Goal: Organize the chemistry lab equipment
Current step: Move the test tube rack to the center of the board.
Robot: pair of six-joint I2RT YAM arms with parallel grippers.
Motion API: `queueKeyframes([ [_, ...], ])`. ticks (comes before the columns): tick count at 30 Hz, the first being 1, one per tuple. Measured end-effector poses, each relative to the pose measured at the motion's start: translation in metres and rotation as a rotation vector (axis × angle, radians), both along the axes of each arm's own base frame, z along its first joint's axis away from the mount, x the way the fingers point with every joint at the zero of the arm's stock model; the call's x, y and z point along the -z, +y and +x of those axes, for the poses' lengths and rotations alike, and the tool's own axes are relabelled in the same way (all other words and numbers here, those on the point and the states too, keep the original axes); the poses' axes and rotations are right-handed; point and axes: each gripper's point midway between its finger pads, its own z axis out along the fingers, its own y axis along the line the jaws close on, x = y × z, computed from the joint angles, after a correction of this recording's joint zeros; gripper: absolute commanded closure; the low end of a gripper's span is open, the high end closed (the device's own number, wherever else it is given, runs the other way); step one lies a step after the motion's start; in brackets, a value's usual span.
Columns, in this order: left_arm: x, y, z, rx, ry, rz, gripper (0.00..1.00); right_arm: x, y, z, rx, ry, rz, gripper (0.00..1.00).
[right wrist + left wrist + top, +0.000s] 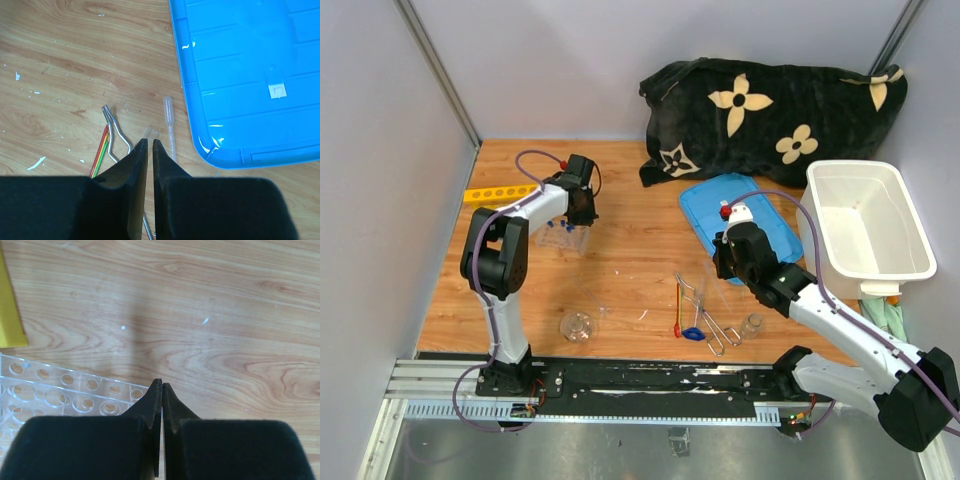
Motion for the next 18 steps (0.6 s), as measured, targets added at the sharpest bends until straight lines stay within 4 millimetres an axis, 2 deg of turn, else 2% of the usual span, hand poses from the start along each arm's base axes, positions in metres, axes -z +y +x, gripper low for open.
queueKeyframes([
  [11,0.002,0.038,-0.009,-0.055,0.012,0.025,1.00,0.005,0.001,0.000,-0.005,0.014,-0.006,0.91],
  [14,0.000,0.039,-0.008,-0.056,0.008,0.017,1.00,0.005,0.002,0.001,-0.005,0.015,-0.006,0.91],
  [18,-0.013,0.030,-0.007,-0.034,-0.013,-0.030,1.00,0.006,0.003,0.001,-0.007,0.016,-0.006,0.91],
])
